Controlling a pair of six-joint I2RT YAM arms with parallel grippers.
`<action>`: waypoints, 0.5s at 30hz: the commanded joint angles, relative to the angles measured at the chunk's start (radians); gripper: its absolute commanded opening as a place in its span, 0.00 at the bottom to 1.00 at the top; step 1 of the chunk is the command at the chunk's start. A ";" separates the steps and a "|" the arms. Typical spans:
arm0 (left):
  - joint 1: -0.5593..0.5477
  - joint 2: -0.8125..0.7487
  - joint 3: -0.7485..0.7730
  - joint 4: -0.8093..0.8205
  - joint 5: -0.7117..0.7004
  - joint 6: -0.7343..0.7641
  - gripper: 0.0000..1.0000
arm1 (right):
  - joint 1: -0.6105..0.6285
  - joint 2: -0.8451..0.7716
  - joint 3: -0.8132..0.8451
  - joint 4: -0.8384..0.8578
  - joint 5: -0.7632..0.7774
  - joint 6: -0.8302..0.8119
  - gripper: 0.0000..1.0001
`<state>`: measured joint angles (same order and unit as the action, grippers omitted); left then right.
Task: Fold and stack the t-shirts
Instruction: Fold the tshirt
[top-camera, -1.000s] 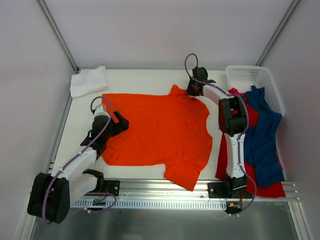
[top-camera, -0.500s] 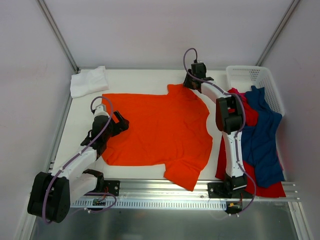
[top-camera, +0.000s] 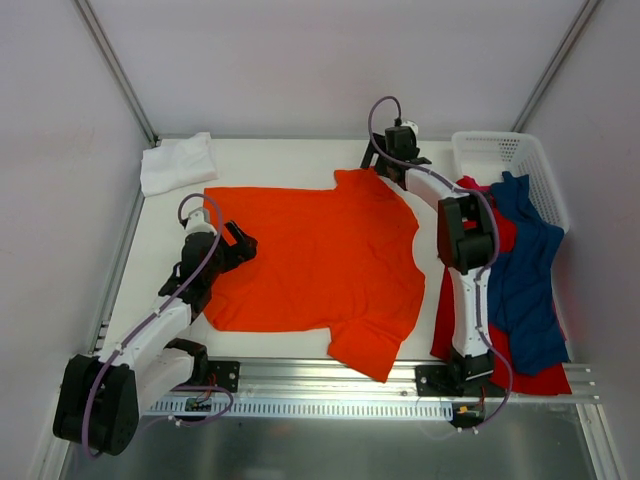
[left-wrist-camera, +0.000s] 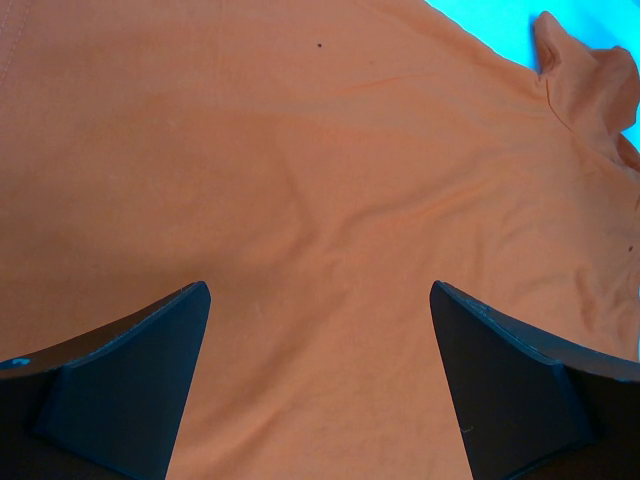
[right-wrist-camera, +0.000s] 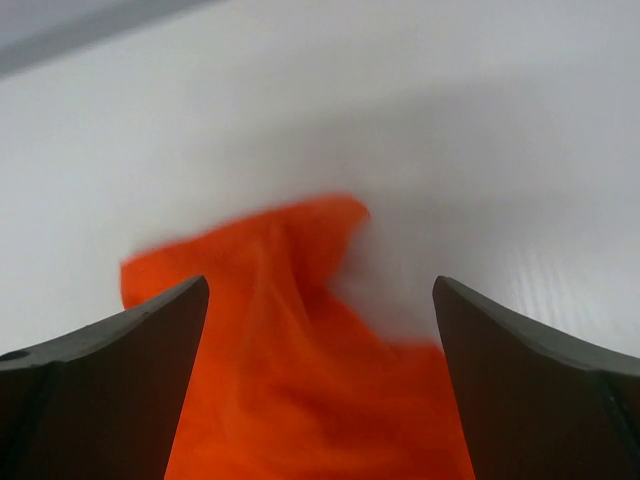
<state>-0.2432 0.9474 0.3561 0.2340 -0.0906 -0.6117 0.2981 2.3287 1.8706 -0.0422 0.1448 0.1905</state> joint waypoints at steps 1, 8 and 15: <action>-0.007 -0.025 -0.014 0.011 -0.024 0.001 0.93 | 0.036 -0.320 -0.196 0.034 0.116 -0.013 0.99; -0.005 -0.019 -0.006 0.013 -0.021 -0.005 0.94 | 0.156 -0.689 -0.619 0.047 0.128 0.039 0.45; -0.005 -0.070 -0.022 -0.004 0.020 -0.016 0.94 | 0.167 -0.631 -0.660 -0.007 0.102 0.083 0.00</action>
<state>-0.2432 0.9253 0.3439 0.2291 -0.0860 -0.6151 0.4759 1.6333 1.2343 -0.0162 0.2501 0.2424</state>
